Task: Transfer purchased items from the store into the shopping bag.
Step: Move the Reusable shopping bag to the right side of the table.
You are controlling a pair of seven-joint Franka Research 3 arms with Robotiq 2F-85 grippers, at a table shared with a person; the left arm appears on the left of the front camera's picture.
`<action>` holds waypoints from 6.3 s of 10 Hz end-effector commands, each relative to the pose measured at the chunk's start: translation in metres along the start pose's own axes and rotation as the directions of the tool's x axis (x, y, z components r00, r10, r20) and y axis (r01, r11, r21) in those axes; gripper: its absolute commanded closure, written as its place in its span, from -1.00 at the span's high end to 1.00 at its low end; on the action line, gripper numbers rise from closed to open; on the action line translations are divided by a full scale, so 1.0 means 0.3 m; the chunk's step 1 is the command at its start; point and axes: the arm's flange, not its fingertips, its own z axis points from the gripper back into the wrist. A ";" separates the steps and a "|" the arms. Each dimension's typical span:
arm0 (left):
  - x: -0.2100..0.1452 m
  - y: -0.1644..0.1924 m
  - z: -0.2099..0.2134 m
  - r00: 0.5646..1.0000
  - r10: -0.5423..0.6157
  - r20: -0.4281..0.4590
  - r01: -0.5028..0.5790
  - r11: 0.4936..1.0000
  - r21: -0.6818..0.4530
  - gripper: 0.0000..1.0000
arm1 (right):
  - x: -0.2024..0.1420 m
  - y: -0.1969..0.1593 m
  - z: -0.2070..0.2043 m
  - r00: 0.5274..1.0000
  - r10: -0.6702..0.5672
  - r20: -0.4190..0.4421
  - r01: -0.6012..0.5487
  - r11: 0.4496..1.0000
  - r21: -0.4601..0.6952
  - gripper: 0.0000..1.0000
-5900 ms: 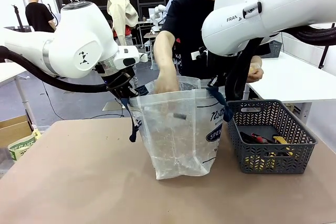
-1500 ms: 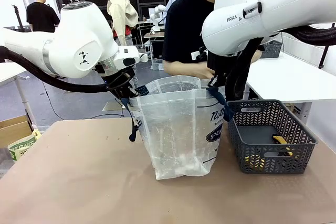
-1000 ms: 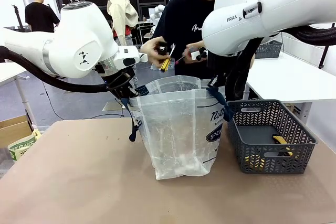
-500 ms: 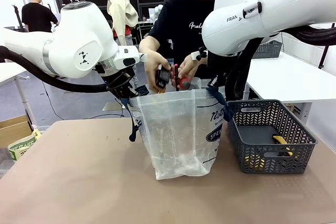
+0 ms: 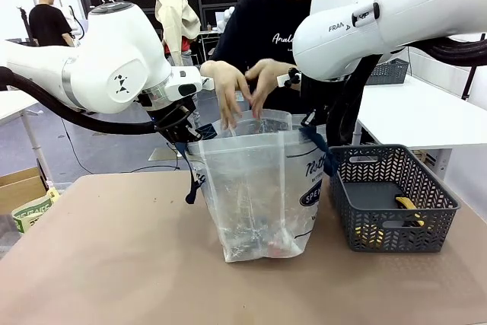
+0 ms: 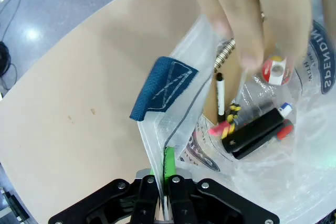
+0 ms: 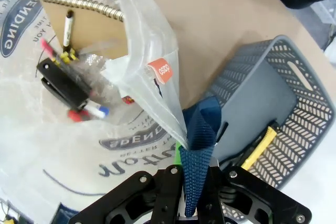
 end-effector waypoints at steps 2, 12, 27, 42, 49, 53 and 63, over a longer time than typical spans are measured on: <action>-0.004 0.003 -0.004 1.000 0.007 0.001 -0.007 1.000 0.001 -1.00 | -0.002 -0.004 -0.001 1.000 -0.002 -0.001 0.002 1.000 -0.002 -1.00; -0.004 0.003 -0.004 1.000 0.007 0.001 -0.007 1.000 0.001 -1.00 | -0.002 -0.004 -0.001 1.000 -0.002 -0.001 0.002 1.000 -0.002 -1.00; -0.004 0.003 -0.004 1.000 0.007 0.001 -0.007 1.000 0.001 -1.00 | -0.002 -0.004 -0.001 1.000 -0.002 -0.001 0.002 1.000 -0.002 -1.00; -0.004 0.003 -0.004 1.000 0.007 0.001 -0.007 1.000 0.001 -1.00 | -0.002 -0.004 -0.001 1.000 -0.002 -0.001 0.002 1.000 -0.002 -1.00; -0.004 0.003 -0.004 1.000 0.007 0.001 -0.007 1.000 0.001 -1.00 | -0.002 -0.004 -0.001 1.000 -0.002 -0.001 0.002 1.000 -0.002 -1.00; -0.004 0.003 -0.004 1.000 0.007 0.001 -0.007 1.000 0.001 -1.00 | -0.002 -0.004 -0.001 1.000 -0.002 -0.001 0.002 1.000 -0.002 -1.00; -0.004 0.003 -0.004 1.000 0.007 0.001 -0.007 1.000 0.001 -1.00 | -0.002 -0.004 -0.001 1.000 -0.002 -0.001 0.002 1.000 -0.002 -1.00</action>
